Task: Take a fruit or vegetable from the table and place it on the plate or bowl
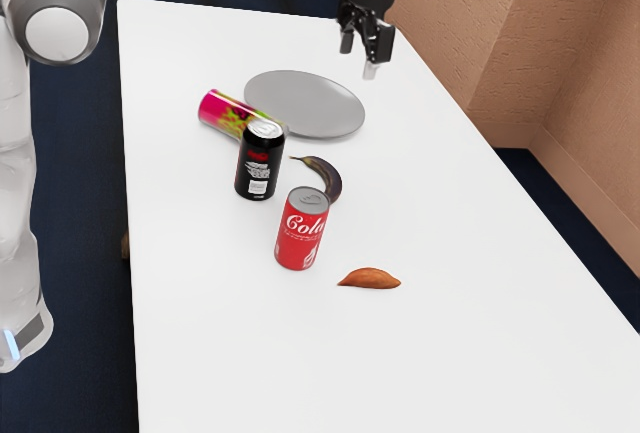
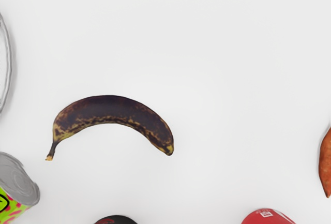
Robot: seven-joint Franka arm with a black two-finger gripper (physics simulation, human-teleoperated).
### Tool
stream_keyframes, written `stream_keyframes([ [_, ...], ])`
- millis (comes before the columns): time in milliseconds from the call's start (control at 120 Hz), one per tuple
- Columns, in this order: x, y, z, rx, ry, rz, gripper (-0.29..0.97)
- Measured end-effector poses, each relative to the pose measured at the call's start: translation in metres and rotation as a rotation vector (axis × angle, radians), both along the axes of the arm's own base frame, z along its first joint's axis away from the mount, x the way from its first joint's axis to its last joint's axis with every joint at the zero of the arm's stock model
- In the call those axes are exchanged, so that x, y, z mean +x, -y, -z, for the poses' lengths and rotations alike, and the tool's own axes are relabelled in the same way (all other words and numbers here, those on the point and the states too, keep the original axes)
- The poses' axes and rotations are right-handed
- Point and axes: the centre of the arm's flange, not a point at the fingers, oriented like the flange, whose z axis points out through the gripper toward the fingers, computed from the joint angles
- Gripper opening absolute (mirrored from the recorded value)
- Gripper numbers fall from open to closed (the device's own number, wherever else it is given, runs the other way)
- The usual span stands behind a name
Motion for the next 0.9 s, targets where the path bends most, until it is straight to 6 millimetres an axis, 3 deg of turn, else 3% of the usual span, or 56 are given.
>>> stream_keyframes([
  [242,0.000,-0.003,-0.005,-0.001,0.024,-0.006,0.68],
  [267,-0.003,-0.002,-0.016,0.002,0.045,-0.005,0.68],
  [342,-0.028,0.002,-0.084,0.011,0.174,0.006,0.68],
  [417,-0.053,0.007,-0.125,0.031,0.245,0.015,0.68],
  [458,-0.057,0.008,-0.131,0.046,0.248,0.016,0.68],
  [517,-0.050,0.011,-0.123,0.057,0.222,0.023,0.68],
  [592,-0.024,0.021,-0.096,0.054,0.166,0.051,0.68],
  [625,-0.009,0.040,-0.081,0.049,0.141,0.090,0.68],
  [708,0.018,0.118,-0.046,0.038,0.094,0.236,0.68],
  [750,0.028,0.145,-0.030,0.036,0.075,0.283,0.68],
  [808,0.038,0.166,-0.013,0.035,0.059,0.318,0.68],
  [900,0.042,0.180,-0.007,0.037,0.062,0.343,0.68],
])
